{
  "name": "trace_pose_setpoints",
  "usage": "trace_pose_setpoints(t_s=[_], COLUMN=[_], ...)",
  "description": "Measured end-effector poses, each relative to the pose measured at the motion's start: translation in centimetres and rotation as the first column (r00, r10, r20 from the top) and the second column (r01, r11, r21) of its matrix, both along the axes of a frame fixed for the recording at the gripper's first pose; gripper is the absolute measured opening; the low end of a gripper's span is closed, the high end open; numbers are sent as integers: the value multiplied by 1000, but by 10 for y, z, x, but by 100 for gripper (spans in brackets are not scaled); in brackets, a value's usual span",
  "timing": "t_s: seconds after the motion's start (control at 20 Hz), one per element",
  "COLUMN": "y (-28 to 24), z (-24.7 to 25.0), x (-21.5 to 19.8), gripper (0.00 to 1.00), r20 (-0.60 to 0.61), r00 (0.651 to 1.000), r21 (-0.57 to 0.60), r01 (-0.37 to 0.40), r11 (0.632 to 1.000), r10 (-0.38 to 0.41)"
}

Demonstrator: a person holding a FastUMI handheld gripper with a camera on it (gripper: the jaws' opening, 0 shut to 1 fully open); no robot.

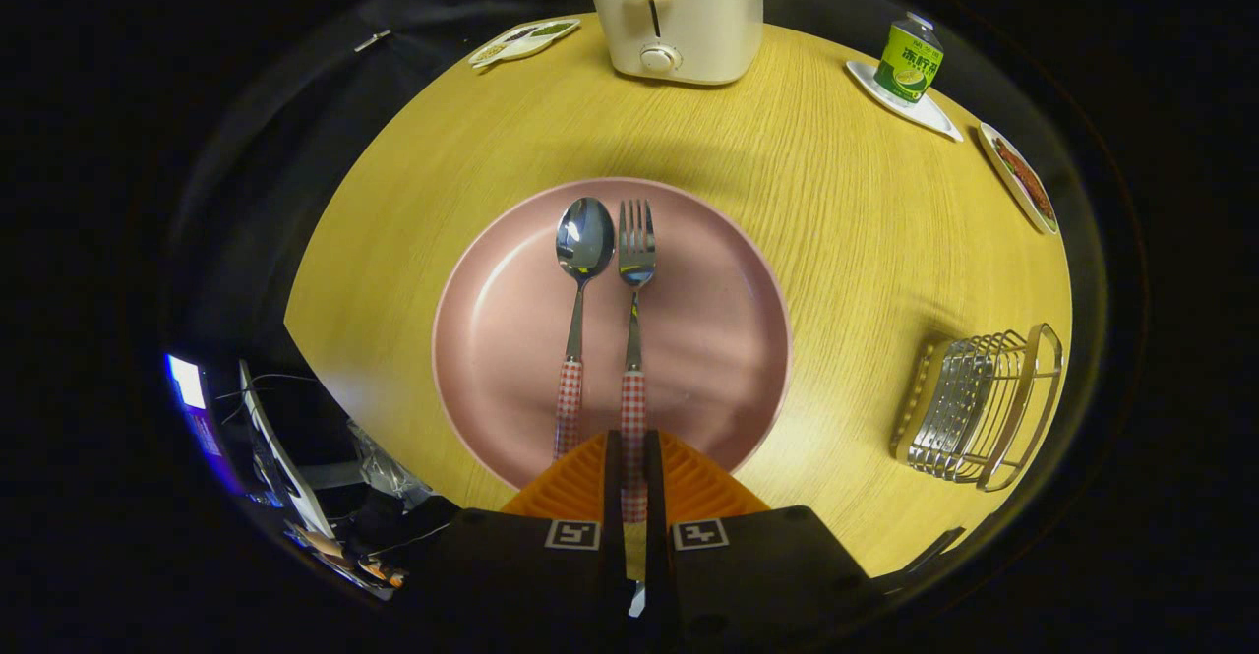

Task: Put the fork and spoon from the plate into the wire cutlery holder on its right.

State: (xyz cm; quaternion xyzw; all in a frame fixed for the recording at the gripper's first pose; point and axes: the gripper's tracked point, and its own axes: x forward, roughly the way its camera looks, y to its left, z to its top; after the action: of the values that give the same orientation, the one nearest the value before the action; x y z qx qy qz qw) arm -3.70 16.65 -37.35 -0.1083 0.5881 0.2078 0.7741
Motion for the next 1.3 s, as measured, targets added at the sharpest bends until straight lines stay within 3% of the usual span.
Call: trace_pose_setpoints(t_s=[0.25,0.6,1.0,1.3], y=[-11,-63,-172,-241], z=[35,112,168,171], x=[-3,-16,-29,-15], gripper=[12,12,12,12], r20=[-13,-11,-111,-220], r00=[1000,997,985,961], r21=[36,61,-50,-181], r01=[2,-74,-137,-209], r11=[999,995,989,961], r10=[-2,75,131,167])
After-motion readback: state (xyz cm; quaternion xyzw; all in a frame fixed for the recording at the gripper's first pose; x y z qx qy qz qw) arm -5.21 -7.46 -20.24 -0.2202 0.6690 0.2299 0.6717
